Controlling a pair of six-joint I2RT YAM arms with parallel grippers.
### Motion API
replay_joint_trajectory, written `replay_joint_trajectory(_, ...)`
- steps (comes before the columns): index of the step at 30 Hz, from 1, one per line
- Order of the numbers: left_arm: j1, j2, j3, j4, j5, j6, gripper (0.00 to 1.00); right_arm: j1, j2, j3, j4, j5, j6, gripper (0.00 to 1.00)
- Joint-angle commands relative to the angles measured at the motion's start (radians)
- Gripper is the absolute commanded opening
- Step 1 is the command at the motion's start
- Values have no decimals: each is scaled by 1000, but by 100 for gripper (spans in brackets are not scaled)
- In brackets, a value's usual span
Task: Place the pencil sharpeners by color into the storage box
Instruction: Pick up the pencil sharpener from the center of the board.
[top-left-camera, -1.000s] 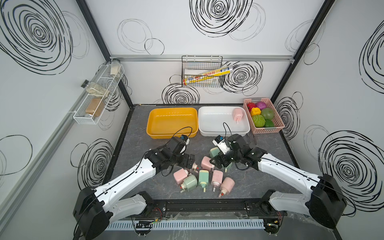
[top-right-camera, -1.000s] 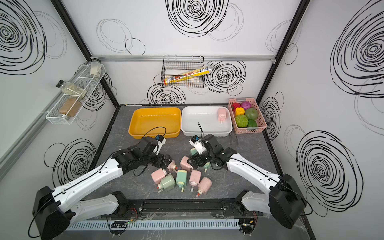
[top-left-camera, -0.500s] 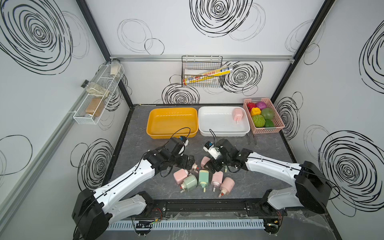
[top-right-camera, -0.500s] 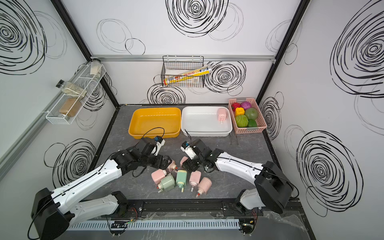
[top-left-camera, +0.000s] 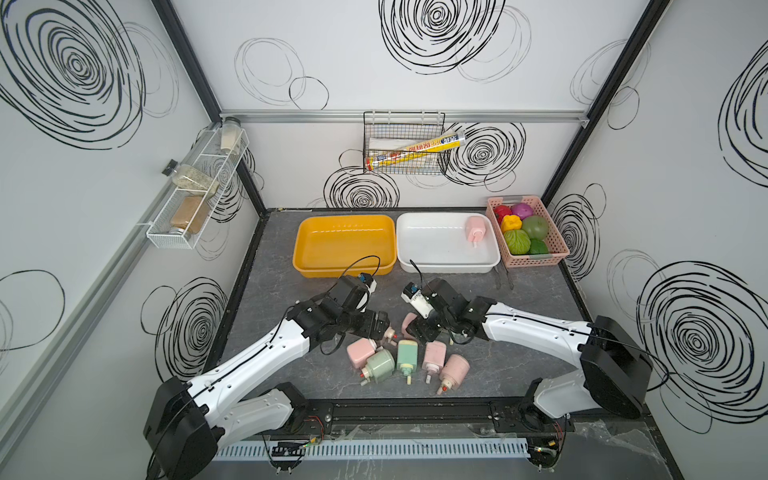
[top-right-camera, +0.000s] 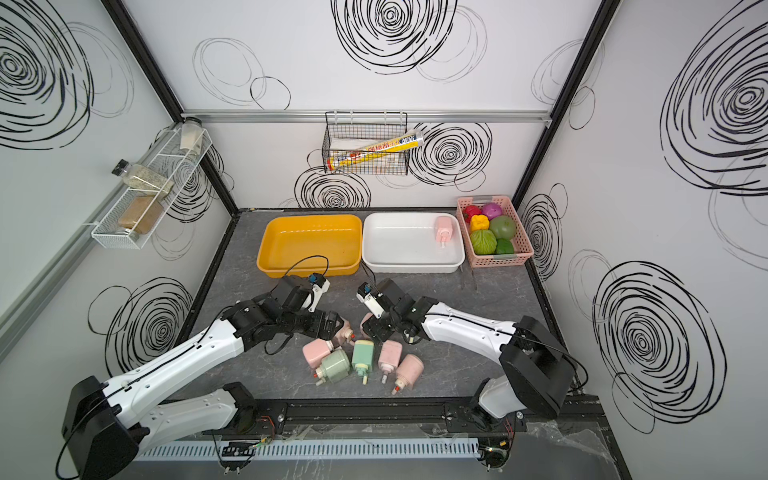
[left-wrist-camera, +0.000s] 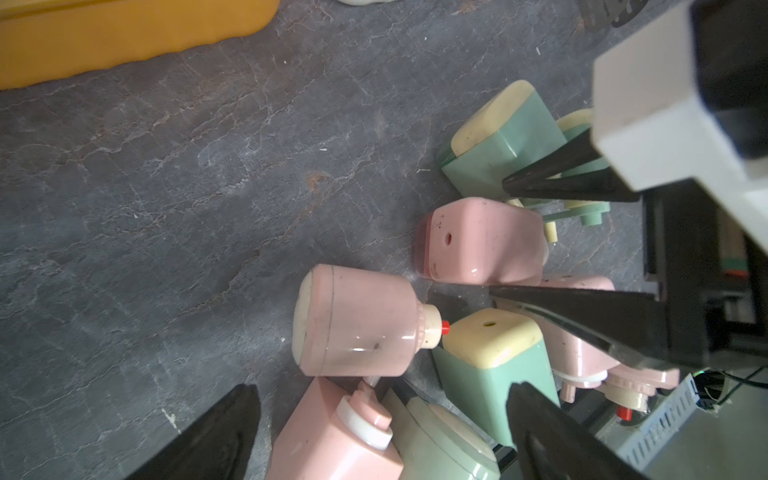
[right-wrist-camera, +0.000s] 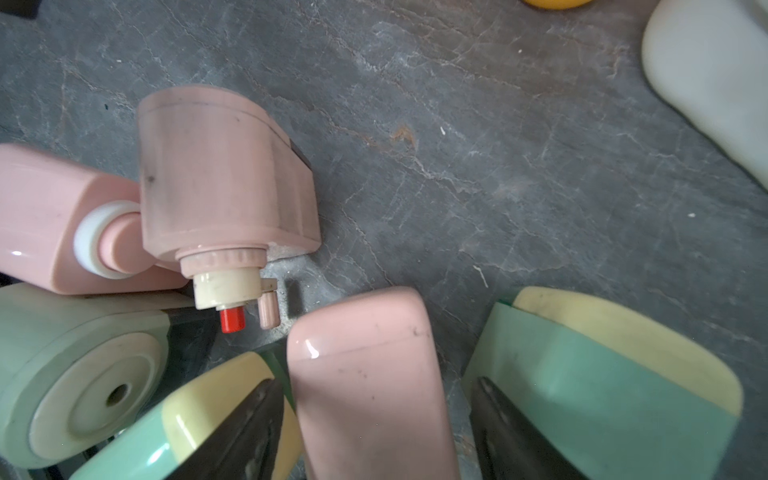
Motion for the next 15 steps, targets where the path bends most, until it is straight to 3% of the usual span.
replay_joint_trajectory(1,10,1,-12,30,15,-1,99,17,23,18,-21,24,-34,75)
replay_joint_trajectory(15,10,-3,-29,48,77,10,99,23,51,10,-8,8,-39,69)
